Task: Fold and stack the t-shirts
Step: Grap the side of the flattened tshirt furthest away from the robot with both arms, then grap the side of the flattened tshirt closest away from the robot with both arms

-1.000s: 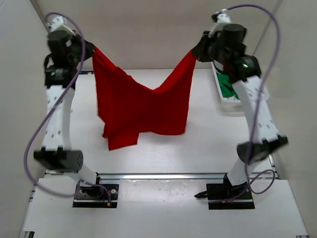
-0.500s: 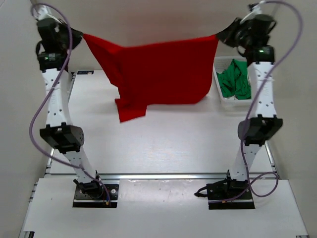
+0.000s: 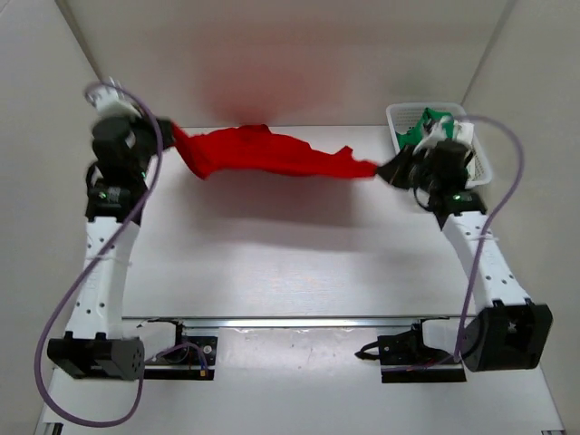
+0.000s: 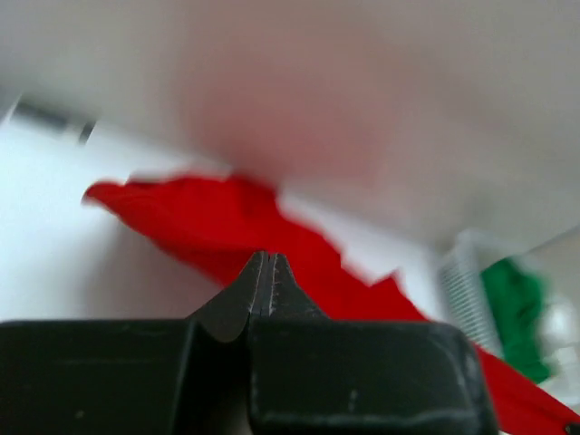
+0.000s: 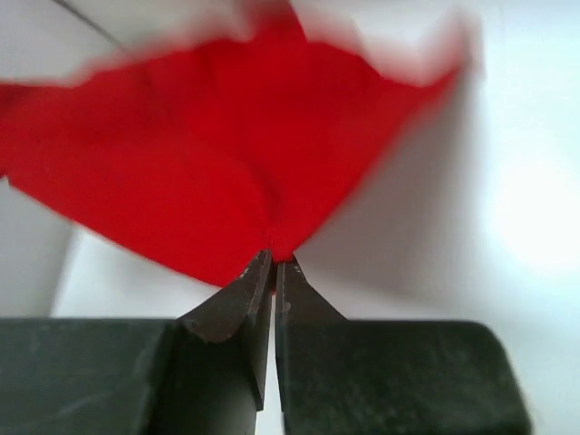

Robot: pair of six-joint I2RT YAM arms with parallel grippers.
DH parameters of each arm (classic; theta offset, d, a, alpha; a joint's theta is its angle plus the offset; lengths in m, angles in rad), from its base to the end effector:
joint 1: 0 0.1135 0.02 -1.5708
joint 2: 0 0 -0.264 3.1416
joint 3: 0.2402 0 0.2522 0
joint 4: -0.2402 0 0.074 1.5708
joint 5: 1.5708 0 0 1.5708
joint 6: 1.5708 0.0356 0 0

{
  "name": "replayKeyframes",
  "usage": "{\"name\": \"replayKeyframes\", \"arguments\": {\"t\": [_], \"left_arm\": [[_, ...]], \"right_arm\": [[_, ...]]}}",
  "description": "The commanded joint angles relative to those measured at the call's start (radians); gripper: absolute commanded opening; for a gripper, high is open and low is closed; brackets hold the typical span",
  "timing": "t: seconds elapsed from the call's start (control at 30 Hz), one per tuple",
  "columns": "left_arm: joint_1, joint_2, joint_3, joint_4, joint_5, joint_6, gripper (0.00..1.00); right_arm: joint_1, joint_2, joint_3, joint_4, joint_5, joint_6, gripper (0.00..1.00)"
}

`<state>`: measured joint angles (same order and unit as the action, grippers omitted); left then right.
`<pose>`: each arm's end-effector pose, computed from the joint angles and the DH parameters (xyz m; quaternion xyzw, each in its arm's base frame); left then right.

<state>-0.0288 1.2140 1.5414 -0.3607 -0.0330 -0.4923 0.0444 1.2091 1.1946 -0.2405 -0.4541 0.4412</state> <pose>0.2499 -0.0060 0.4928 -0.1762 0.6968 -0.1676 0.6747 0.2740 0.0278 0.3901 0.0170 0.7830 0.3161 0.5355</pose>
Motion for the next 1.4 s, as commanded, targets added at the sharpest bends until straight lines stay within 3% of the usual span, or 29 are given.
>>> {"name": "replayKeyframes", "arguments": {"t": [0.0,0.07,0.13,0.27,0.4,0.47,0.63,0.8,0.83,0.87,0.93,1.37], "left_arm": [[0.012,-0.123,-0.377,-0.064,-0.079,0.041,0.00],[0.027,-0.238,-0.603,-0.087,-0.099,0.023,0.00],[0.029,-0.316,-0.700,-0.131,-0.137,0.008,0.00],[-0.017,-0.425,-0.794,-0.217,-0.133,-0.002,0.00],[-0.016,-0.519,-0.898,-0.302,-0.055,0.000,0.00],[-0.051,-0.537,-0.871,-0.328,-0.076,-0.017,0.00],[-0.007,-0.456,-0.796,-0.319,0.028,0.014,0.00],[-0.031,-0.294,-0.796,-0.143,0.068,-0.057,0.00],[-0.034,-0.265,-0.782,-0.127,0.071,-0.071,0.00],[-0.045,-0.096,-0.695,-0.027,0.059,-0.103,0.00],[-0.048,-0.006,-0.646,0.003,0.062,-0.109,0.00],[-0.040,0.323,-0.370,0.032,0.011,-0.092,0.00]], "right_arm": [[0.008,-0.047,-0.322,0.026,0.043,-0.006,0.00],[0.008,-0.095,-0.453,0.035,0.037,0.002,0.00],[0.021,-0.161,-0.559,0.027,0.031,0.023,0.00],[0.075,-0.230,-0.658,-0.040,0.057,0.053,0.00],[-0.009,-0.321,-0.762,-0.118,-0.018,0.079,0.00],[-0.041,-0.402,-0.791,-0.164,-0.044,0.083,0.00],[-0.040,-0.485,-0.779,-0.261,-0.044,0.103,0.00],[-0.076,-0.473,-0.806,-0.261,-0.040,0.110,0.00],[-0.087,-0.461,-0.797,-0.260,-0.053,0.106,0.00],[-0.134,-0.395,-0.776,-0.216,-0.052,0.085,0.00],[-0.140,-0.352,-0.768,-0.174,-0.047,0.096,0.00],[-0.150,-0.117,-0.670,-0.046,0.042,0.106,0.00]]}}
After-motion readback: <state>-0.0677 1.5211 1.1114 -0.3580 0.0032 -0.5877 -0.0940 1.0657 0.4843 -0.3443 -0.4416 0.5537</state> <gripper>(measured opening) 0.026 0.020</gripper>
